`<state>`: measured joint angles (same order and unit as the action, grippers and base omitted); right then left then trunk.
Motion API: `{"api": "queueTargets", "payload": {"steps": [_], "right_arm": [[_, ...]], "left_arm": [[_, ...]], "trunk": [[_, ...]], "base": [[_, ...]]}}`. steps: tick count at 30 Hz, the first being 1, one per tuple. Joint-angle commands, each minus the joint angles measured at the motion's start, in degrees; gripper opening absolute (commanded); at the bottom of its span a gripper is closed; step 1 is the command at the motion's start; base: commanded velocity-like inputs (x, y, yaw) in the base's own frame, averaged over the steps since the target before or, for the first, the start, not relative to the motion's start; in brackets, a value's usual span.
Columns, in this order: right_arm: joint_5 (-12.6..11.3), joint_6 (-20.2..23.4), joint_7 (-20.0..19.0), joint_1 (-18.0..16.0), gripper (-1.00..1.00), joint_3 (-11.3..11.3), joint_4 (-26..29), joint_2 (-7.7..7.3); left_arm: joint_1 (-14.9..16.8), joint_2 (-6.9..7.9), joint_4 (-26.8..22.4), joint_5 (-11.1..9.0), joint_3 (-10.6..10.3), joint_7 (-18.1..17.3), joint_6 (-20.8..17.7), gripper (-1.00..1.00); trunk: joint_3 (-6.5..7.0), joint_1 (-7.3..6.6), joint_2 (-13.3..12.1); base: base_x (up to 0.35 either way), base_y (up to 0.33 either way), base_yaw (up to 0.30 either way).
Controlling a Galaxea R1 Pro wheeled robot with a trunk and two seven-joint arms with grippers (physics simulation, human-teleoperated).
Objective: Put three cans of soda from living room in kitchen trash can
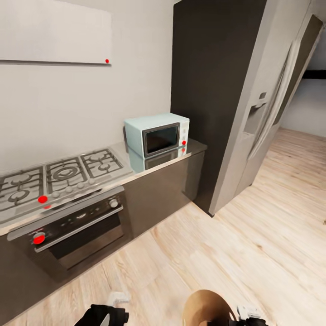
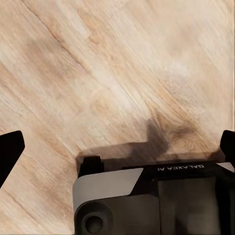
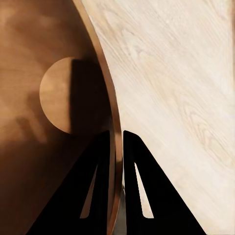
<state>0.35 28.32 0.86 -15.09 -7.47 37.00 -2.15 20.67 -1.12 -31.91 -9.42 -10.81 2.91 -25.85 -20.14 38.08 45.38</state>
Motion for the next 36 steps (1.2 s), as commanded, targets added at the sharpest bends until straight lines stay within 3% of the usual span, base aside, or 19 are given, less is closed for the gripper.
{"api": "queueTargets", "payload": {"steps": [1,14,20,36], "right_arm": [[-0.43,-0.02,-0.42,-0.02,-1.0,-0.04,0.01,0.01],[-0.43,-0.18,-0.42,-0.01,-1.0,0.0,0.0,0.03],[-0.43,-4.51,-0.43,-0.02,-1.0,0.01,-0.58,0.09],[-0.51,-5.47,-0.5,-0.01,-1.0,-0.12,-0.96,0.02]], "left_arm": [[0.0,0.0,0.0,0.0,0.0,-0.12,0.1,1.0],[-0.17,-0.02,0.0,0.01,-0.08,-0.58,0.86,1.0],[-0.19,-0.02,-0.04,0.05,-0.13,-0.62,0.88,1.0],[-0.21,-0.06,-0.04,0.14,-0.17,-0.62,1.71,1.0]], "trunk": [[0.0,0.0,0.0],[0.0,0.0,0.0],[0.0,0.0,0.0],[0.0,0.0,0.0]], "base": [[0.0,0.0,-0.252],[0.0,0.0,-0.251],[0.0,0.0,-0.25],[0.0,0.0,-0.25]]}}
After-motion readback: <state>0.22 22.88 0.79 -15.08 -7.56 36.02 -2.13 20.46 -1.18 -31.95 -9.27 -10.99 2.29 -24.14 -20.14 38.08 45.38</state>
